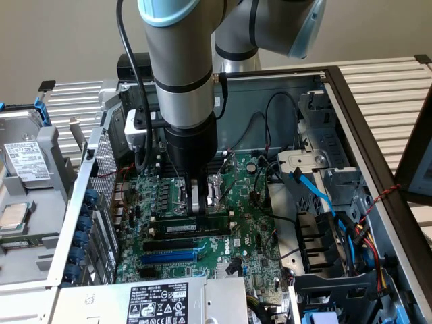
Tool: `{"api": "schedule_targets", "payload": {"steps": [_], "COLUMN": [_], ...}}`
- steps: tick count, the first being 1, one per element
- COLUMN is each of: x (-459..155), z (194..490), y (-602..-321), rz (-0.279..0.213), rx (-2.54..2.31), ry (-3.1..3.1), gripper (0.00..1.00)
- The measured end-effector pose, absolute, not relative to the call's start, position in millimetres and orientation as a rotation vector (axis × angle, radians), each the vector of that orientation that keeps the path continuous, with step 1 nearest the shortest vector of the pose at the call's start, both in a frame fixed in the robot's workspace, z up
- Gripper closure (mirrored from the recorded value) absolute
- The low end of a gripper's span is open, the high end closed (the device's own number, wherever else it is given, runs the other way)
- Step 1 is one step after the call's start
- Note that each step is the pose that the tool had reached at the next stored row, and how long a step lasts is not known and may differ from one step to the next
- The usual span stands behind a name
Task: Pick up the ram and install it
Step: 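Insert the ram into the slot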
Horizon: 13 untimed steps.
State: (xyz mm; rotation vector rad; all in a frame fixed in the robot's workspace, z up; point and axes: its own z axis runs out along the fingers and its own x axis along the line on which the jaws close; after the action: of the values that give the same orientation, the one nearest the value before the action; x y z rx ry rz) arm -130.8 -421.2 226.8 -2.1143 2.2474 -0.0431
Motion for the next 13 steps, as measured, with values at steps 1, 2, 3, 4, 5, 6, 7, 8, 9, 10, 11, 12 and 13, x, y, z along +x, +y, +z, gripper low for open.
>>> {"api": "schedule_targets", "payload": {"steps": [1, 2, 3, 4, 5, 6, 7, 8, 9, 10, 11, 12, 13], "x": [-130.8, -130.8, -130.8, -130.8, -130.8, -130.8, -130.8, -130.9, -130.9, -130.9, -130.9, -130.9, -130.8], "z": [226.8, 226.8, 226.8, 226.8, 226.7, 226.8, 226.9, 227.2, 227.8, 228.6, 229.7, 231.4, 233.2], "y": [-421.2, -421.2, -421.2, -421.2, -421.2, -421.2, -421.2, -421.1, -421.2, -421.2, -421.2, -421.2, -421.2], "rz": [-0.043, -0.043, -0.043, -0.043, -0.043, -0.043, -0.043, -0.043, -0.043, -0.043, -0.043, -0.043, -0.043], "rx": [-2.114, -2.114, -2.114, -2.114, -2.114, -2.114, -2.114, -2.114, -2.114, -2.114, -2.114, -2.114, -2.114], "ry": [2.247, 2.247, 2.247, 2.247, 2.247, 2.247, 2.247, 2.247, 2.248, 2.248, 2.248, 2.248, 2.247], "gripper": [0.80, 0.80, 0.80, 0.80, 0.80, 0.80, 0.80, 0.80, 0.80, 0.80, 0.80, 0.80, 0.80]}}
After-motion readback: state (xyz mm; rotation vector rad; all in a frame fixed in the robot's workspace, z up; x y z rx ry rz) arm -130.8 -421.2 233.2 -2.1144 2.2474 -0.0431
